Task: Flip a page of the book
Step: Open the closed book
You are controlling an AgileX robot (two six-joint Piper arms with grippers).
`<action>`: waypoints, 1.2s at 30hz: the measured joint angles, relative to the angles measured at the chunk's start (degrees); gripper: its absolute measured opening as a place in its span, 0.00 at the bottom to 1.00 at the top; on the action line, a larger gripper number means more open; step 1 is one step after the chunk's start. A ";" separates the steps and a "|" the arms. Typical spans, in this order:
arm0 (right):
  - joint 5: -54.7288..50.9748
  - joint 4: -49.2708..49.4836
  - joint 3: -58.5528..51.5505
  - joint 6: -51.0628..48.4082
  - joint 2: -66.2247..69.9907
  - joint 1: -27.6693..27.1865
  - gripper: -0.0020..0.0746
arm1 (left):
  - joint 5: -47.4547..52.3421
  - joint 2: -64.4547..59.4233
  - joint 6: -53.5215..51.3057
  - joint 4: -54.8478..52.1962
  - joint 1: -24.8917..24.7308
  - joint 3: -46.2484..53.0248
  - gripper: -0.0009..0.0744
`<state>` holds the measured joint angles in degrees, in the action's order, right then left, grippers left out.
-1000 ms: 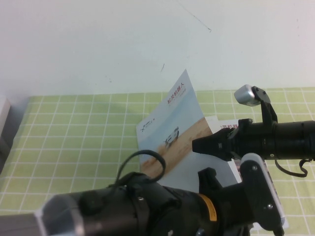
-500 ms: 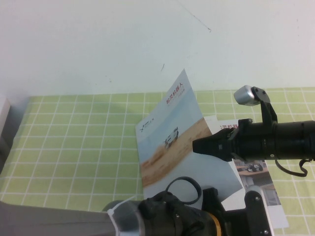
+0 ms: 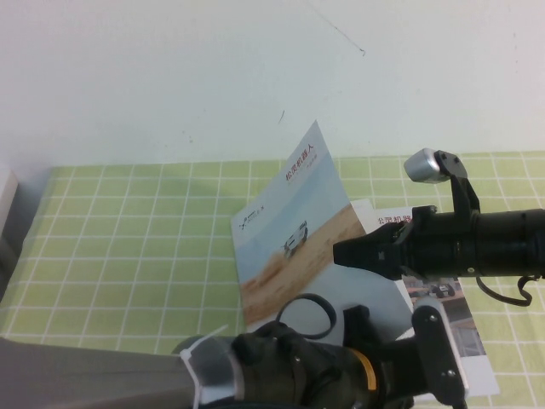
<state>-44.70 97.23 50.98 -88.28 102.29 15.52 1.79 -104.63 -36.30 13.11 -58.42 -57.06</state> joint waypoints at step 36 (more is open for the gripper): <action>0.61 0.45 0.31 -2.47 0.00 0.00 0.25 | 0.98 0.47 2.58 1.86 5.99 0.00 0.01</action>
<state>-44.08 97.68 51.29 -90.75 102.29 15.52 2.77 -104.16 -33.72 14.97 -52.43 -57.06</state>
